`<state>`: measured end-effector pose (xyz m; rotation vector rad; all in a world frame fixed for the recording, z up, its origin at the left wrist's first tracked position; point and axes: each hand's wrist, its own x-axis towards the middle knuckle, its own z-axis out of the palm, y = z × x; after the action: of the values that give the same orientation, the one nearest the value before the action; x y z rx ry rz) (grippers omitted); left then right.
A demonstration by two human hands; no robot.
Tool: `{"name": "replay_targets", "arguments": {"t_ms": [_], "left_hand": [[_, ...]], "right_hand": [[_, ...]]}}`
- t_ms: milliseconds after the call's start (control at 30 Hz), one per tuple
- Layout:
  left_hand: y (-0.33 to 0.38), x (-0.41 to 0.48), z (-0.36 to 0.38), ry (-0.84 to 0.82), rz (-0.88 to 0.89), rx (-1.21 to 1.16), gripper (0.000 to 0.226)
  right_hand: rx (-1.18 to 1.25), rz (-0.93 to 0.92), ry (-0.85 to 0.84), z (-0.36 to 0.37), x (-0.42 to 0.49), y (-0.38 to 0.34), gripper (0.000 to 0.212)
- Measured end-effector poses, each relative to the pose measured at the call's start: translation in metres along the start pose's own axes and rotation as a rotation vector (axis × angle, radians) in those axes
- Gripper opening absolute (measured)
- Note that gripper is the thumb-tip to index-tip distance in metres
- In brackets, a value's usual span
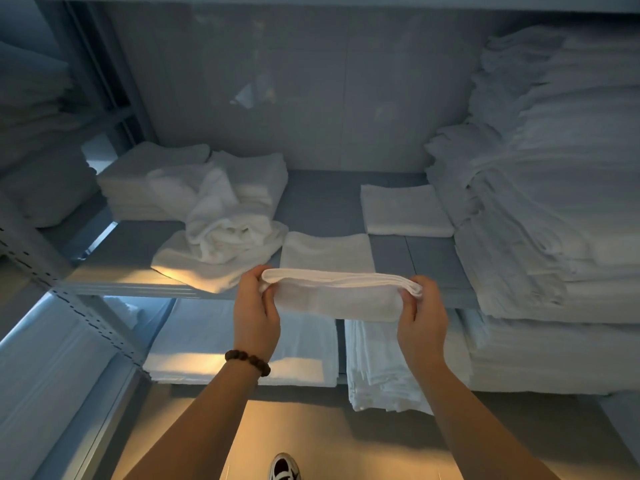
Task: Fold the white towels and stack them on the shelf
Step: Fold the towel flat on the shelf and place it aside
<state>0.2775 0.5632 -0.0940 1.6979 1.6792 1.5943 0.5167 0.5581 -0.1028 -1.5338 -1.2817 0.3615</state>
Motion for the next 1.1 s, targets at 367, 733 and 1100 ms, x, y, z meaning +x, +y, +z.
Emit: {"name": "replay_targets", "arguments": {"t_ms": [367,733,1100], "left_hand": [[-0.049,0.107,0.052,0.009,-0.108,-0.012,0.004],[-0.127,0.183,0.120,-0.197,-0.407,0.062,0.025],[-0.196,0.198,0.187,-0.405,-0.328,0.573,0.024]], "right_hand": [[0.026,0.116,0.050,0.059,0.101,0.010,0.006],[-0.163,0.155,-0.104,0.126,0.182,0.051,0.017],[-0.364,0.430,-0.327,0.196,0.220,0.127,0.016]]}}
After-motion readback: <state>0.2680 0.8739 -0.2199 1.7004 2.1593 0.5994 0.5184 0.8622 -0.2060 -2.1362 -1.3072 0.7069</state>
